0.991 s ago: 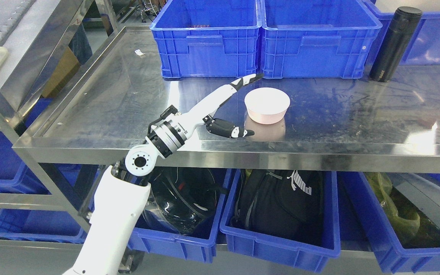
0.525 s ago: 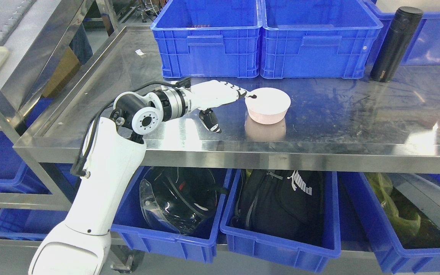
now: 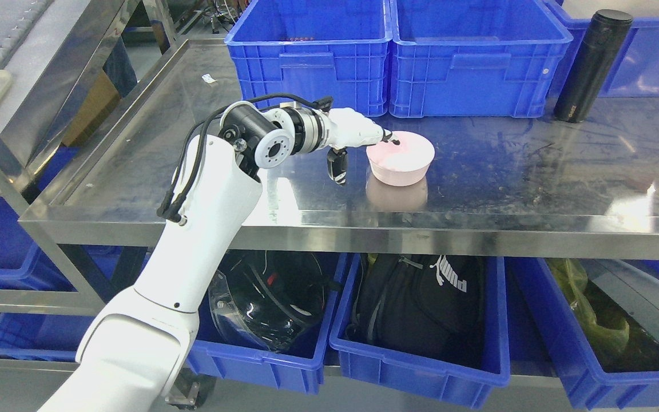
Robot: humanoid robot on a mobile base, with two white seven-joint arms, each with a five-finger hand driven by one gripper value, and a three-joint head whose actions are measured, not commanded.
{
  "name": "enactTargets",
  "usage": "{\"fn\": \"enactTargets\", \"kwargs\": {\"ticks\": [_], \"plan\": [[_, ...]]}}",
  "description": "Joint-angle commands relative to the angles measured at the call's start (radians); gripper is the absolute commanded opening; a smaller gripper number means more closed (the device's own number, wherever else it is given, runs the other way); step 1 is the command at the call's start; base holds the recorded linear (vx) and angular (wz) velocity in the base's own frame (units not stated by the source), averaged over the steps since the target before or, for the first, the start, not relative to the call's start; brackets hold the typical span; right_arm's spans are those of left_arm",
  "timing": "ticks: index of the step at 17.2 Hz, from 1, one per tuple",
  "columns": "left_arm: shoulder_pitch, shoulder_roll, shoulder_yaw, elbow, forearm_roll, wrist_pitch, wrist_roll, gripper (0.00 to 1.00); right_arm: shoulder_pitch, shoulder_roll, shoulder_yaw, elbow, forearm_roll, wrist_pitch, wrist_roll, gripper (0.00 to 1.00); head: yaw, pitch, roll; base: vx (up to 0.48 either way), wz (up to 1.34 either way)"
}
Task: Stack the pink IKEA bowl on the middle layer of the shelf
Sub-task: 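Hook the left hand fingers over the pink bowl rim and grasp it, then lift the pink bowl off the shelf with the left hand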
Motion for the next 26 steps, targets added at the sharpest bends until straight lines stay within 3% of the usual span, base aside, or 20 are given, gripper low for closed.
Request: {"fn": "enactTargets", "kwargs": {"ticks": [1,6,13,16,19,20,22,26], "plan": [[-0.043,-0.039,-0.075,0.195,0.044,-0.042,0.013,0.86,0.005,-0.017,0.000,-0.017,0.000,-0.001,0.000,1.00,0.0000,0.000,0.000,0.000,0.00],[-0.112,-0.039,-0.078,0.311,0.050,-0.068,0.028,0.81,0.003,-0.017,0.000,-0.017,0.000,-0.001,0.000,1.00,0.0000,0.000,0.000,0.000,0.00],[-0.125,-0.039,-0.091,0.382,0.099,-0.114,0.027,0.66,0.003,-0.017,0.000,-0.017,0.000,-0.001,0.000,1.00,0.0000,0.000,0.000,0.000,0.00],[-0.125,-0.039,-0.082,0.402,0.099,-0.151,0.027,0.49,0.003,-0.017,0.000,-0.017,0.000,-0.001,0.000,1.00,0.0000,0.000,0.000,0.000,0.00],[-0.129,-0.039,-0.039,0.417,0.097,-0.215,0.028,0.15,0.003,-0.017,0.000,-0.017,0.000,-0.001,0.000,1.00,0.0000,0.000,0.000,0.000,0.00],[-0.135,-0.039,-0.022,0.417,0.097,-0.227,0.028,0.09,0.003,-0.017,0.000,-0.017,0.000,-0.001,0.000,1.00,0.0000,0.000,0.000,0.000,0.00],[-0.140,-0.039,0.045,0.405,0.105,-0.234,0.031,0.01,0.003,-0.017,0.000,-0.017,0.000,-0.001,0.000,1.00,0.0000,0.000,0.000,0.000,0.00],[-0.141,-0.039,0.295,0.347,0.110,-0.351,0.031,0.00,0.003,-0.017,0.000,-0.017,0.000,-0.001,0.000,1.00,0.0000,0.000,0.000,0.000,0.00]]}}
